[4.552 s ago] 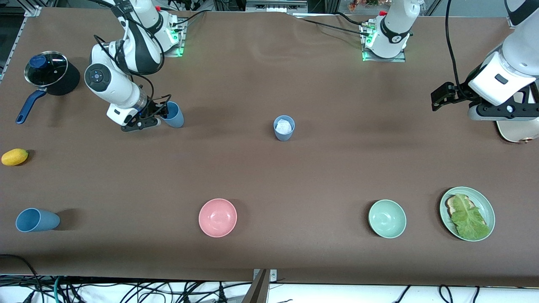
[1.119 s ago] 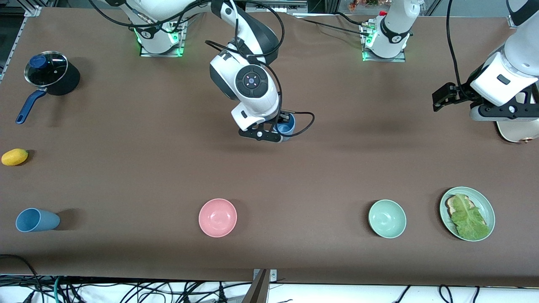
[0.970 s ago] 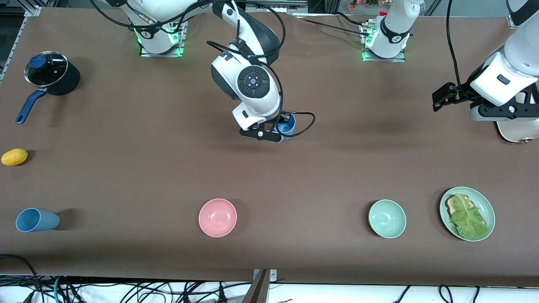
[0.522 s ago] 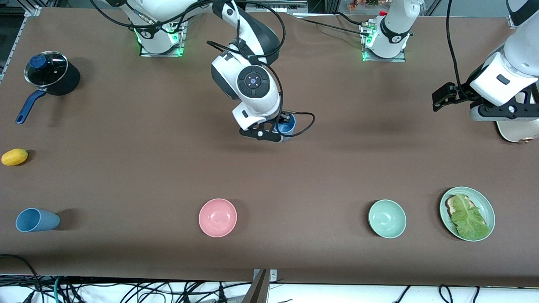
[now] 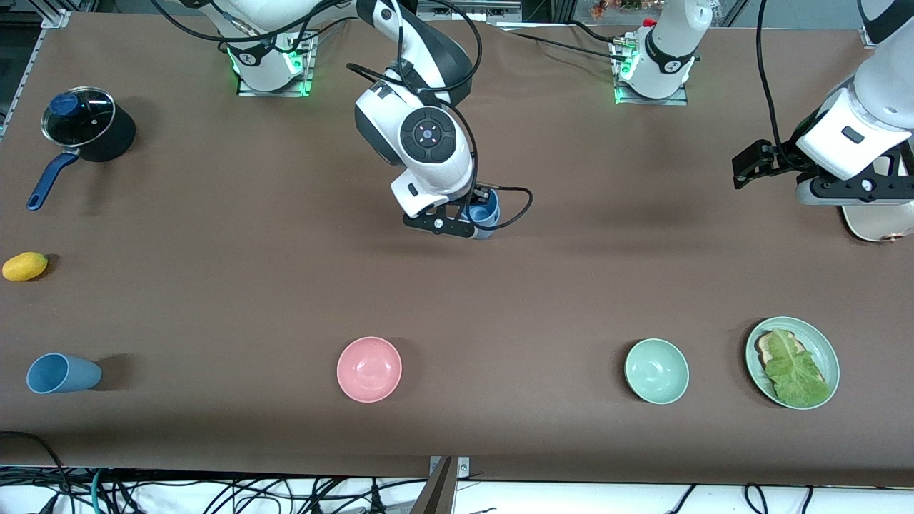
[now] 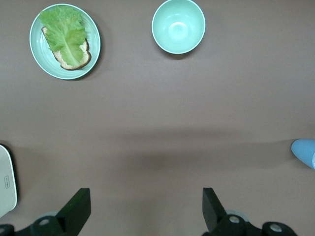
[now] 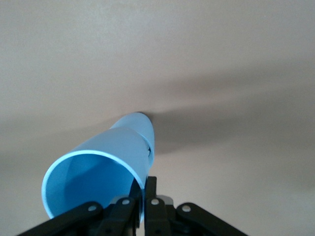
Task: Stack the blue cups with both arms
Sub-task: 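Lower the held cup into the tissue cup and open the right gripper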
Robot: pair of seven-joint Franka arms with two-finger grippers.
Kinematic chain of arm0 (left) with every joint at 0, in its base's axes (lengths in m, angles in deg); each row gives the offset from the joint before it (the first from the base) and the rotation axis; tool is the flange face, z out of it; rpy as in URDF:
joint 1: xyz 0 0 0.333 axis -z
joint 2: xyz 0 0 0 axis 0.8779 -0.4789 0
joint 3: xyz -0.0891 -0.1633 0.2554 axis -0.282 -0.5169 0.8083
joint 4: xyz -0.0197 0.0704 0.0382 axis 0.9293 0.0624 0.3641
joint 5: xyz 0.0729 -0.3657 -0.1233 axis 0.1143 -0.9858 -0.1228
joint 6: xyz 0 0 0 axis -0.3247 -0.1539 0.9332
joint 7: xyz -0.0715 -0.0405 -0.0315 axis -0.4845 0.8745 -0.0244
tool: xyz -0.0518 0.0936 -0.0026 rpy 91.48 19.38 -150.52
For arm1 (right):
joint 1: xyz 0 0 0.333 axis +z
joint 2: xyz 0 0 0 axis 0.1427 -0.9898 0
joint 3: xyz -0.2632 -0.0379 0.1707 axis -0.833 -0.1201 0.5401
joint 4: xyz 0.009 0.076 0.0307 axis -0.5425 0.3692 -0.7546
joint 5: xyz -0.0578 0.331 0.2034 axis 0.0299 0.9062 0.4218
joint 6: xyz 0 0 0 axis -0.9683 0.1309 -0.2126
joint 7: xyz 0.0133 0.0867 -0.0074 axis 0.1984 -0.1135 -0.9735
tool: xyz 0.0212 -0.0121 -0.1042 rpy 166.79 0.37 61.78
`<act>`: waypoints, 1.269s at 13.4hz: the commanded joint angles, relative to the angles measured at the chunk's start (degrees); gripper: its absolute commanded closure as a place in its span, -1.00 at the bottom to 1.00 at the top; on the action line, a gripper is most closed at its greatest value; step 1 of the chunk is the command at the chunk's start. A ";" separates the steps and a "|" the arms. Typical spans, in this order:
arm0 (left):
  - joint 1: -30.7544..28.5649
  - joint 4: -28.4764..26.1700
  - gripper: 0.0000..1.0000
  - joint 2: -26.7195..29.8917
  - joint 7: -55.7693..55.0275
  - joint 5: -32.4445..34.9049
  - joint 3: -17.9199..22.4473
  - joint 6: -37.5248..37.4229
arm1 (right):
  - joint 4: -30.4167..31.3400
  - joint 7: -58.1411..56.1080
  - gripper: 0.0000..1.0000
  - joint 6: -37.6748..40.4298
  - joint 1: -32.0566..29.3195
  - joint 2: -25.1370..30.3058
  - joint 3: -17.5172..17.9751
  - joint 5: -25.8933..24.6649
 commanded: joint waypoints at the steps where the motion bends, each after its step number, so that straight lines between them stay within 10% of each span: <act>1: 0.11 1.55 -1.00 -0.66 0.86 -1.28 0.21 -0.97 | 2.77 0.83 1.00 -0.03 0.00 1.88 0.55 0.61; 8: 0.20 1.55 -1.00 -0.66 0.86 -1.28 0.21 -0.97 | 3.30 1.00 1.00 -0.56 0.00 1.62 0.64 0.61; 12: 0.20 1.55 -1.00 -0.66 0.86 -1.28 0.21 -0.97 | 3.22 3.01 -0.61 -2.93 0.00 1.62 0.55 0.96; 17: 0.20 1.55 -1.00 -0.66 0.86 -1.28 0.21 -0.97 | 3.83 -0.99 -0.98 -2.94 -3.41 5.47 0.46 1.13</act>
